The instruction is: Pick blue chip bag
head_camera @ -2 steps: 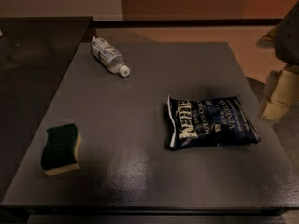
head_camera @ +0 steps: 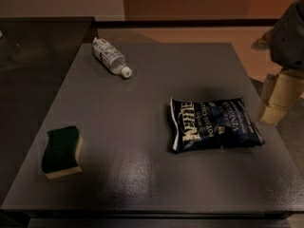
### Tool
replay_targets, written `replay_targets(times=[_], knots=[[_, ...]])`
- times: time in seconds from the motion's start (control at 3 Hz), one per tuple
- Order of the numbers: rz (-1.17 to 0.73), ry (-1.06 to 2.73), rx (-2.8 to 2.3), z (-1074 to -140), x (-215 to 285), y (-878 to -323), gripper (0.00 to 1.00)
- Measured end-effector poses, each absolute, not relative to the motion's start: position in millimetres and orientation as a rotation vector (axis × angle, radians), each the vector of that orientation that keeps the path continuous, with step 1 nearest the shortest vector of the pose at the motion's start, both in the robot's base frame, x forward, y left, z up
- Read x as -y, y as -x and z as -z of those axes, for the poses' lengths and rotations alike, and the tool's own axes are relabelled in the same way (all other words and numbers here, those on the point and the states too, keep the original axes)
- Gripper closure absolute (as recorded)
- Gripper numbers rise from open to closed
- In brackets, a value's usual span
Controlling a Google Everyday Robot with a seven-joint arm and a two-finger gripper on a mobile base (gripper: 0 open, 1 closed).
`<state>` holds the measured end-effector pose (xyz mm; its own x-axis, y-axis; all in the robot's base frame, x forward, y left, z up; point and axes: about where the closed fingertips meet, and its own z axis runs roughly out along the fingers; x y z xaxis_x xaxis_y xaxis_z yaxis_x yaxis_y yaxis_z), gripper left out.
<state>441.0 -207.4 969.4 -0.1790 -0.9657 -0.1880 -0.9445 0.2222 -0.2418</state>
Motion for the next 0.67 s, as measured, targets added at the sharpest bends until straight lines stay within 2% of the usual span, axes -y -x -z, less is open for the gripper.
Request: replay_targets(times=[0.67], knots=[[0.058, 1.949, -2.169, -929, 189, -448, 0.00]])
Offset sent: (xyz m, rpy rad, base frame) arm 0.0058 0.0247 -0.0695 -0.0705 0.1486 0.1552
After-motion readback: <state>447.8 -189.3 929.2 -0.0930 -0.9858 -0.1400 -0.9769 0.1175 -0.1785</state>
